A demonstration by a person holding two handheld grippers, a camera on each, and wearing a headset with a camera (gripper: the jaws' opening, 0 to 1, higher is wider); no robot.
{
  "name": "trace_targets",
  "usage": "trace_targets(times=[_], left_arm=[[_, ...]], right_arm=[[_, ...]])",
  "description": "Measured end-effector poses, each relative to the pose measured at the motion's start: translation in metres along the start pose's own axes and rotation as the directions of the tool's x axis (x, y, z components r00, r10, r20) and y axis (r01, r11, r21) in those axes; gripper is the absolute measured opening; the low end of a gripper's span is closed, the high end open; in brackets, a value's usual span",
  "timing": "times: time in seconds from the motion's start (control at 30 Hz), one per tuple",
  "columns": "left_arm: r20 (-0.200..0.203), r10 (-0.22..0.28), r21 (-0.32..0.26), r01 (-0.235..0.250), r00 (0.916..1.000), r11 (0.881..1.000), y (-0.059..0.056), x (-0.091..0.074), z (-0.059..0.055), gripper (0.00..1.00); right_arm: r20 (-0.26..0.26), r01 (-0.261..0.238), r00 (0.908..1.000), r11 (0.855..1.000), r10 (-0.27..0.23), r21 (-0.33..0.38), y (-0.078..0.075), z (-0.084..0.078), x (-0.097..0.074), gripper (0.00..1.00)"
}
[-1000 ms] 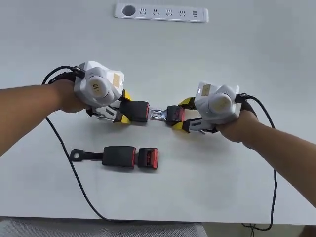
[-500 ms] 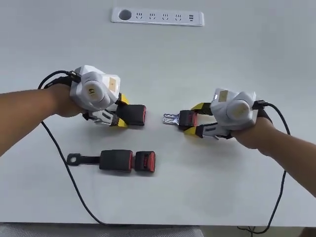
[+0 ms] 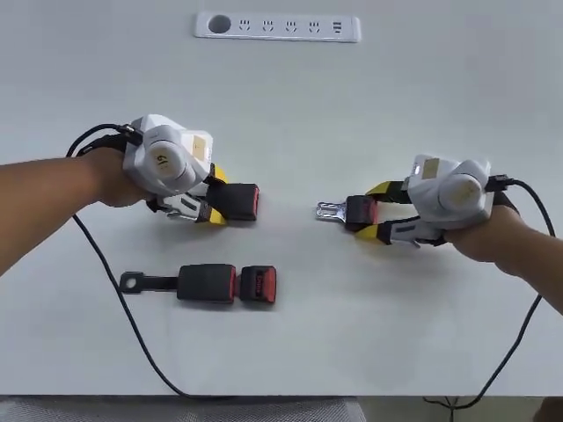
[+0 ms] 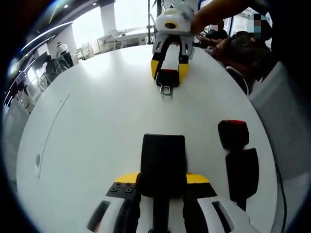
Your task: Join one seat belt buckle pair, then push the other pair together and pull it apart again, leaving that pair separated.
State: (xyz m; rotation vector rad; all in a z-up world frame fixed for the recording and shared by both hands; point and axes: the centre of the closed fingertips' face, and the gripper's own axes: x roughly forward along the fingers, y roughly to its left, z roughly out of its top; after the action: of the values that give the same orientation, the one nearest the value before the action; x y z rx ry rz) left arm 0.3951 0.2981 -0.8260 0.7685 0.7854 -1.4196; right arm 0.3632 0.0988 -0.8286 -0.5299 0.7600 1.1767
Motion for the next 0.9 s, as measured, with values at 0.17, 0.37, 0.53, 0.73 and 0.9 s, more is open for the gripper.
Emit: trace_targets(times=[0.17, 0.37, 0.53, 0.73, 0.9], left_arm=[[-0.003, 0.000, 0.002, 0.000, 1.0000, 1.000, 0.000, 0.000, 0.000, 0.34], [-0.010, 0.000, 0.006, 0.000, 0.9999, 1.000, 0.000, 0.000, 0.001, 0.34], [-0.004, 0.000, 0.009, 0.000, 1.0000, 1.000, 0.000, 0.000, 0.000, 0.34], [-0.011, -0.003, 0.011, 0.003, 0.9999, 1.000, 0.000, 0.000, 0.000, 0.34], [-0.021, -0.003, -0.013, 0.003, 0.9998, 1.000, -0.001, 0.000, 0.000, 0.34]], right_arm=[[-0.009, 0.000, 1.0000, 1.000, 0.000, 0.006, -0.007, -0.012, -0.005, 0.36], [-0.020, -0.001, 0.9998, 1.000, 0.002, 0.010, -0.011, -0.011, -0.006, 0.36], [-0.027, -0.006, 0.9996, 1.000, 0.007, 0.017, -0.013, -0.006, -0.007, 0.36], [-0.027, -0.024, 0.9993, 0.999, 0.025, 0.026, -0.014, 0.001, -0.005, 0.37], [-0.047, -0.003, 0.9989, 1.000, 0.004, 0.015, -0.014, 0.003, -0.003, 0.50]])
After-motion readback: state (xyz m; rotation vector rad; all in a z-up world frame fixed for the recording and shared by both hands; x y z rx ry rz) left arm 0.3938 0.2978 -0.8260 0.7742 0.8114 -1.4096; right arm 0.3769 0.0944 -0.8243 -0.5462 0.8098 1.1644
